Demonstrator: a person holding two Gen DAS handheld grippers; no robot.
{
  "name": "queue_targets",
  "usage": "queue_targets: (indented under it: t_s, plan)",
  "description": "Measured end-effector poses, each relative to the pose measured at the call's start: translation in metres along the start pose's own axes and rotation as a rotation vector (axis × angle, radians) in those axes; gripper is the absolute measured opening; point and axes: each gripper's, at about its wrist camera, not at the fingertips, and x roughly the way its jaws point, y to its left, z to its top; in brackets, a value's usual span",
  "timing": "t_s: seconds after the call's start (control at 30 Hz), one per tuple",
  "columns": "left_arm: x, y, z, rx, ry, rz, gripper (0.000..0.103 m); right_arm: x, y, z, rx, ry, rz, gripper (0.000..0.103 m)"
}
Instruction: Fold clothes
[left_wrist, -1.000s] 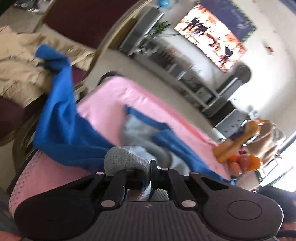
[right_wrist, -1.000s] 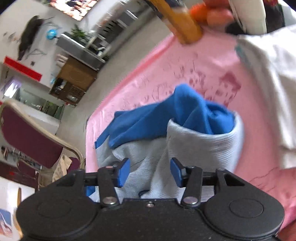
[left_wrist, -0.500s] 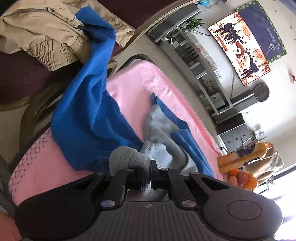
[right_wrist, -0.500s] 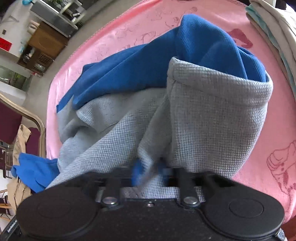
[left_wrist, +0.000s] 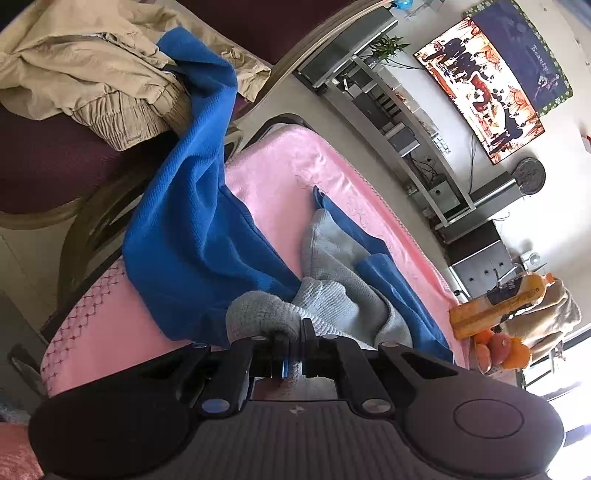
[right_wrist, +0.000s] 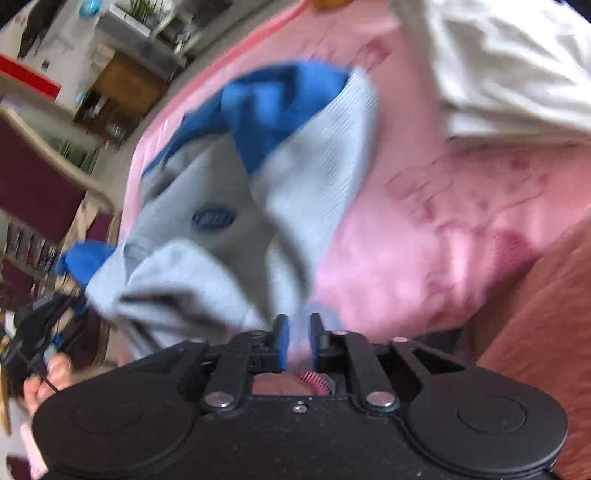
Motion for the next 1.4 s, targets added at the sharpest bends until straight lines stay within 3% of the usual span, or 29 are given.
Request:
queue_targets:
  t_s: [0.13,0.23,0.3,0.53,0.57,0.63,0.7,0.87,1.0,1.1,1.2,1.4]
  plan:
    - [0.000,-0.004,-0.002,0.026,-0.010,0.023,0.004,-0.015,0.015,0.023,-0.064,-0.113,-0.033,0.043]
    - [0.001,-0.006,-0.003,0.038,-0.014,0.031,0.005,0.002,0.043,0.043,-0.161,-0.125,-0.038,0.055]
    - [0.002,-0.004,-0.002,0.037,-0.012,0.033,0.005,0.027,0.063,0.057,-0.221,-0.093,-0.075,0.054]
    - [0.003,-0.001,-0.002,0.033,0.004,0.019,0.005,0.128,0.091,0.067,-0.330,0.015,-0.359,0.054]
    - [0.003,-0.001,-0.002,0.034,0.006,0.017,0.005,0.128,0.090,0.066,-0.346,-0.003,-0.368,0.047]
    - [0.003,0.000,-0.001,0.035,0.011,0.013,0.005,0.116,0.081,0.065,-0.319,-0.045,-0.345,0.027]
    - [0.003,0.000,-0.002,0.035,0.014,0.011,0.005,0.097,0.065,0.070,-0.255,-0.084,-0.281,0.019]
    - [0.000,0.000,-0.004,0.025,0.011,0.028,0.005,0.010,-0.008,0.077,-0.006,-0.276,-0.039,0.016]
    - [-0.004,0.001,-0.014,0.021,0.014,0.058,0.005,-0.016,-0.079,0.066,0.225,-0.304,0.052,0.016]
    - [-0.005,0.002,-0.018,0.026,0.018,0.076,0.005,-0.001,-0.107,0.053,0.319,-0.260,0.136,0.024]
    - [-0.004,0.003,-0.019,0.020,0.020,0.084,0.006,0.011,-0.115,0.045,0.355,-0.228,0.194,0.050]
    - [-0.003,0.003,-0.021,0.030,0.020,0.103,0.006,0.023,-0.119,0.032,0.320,-0.177,0.154,0.053]
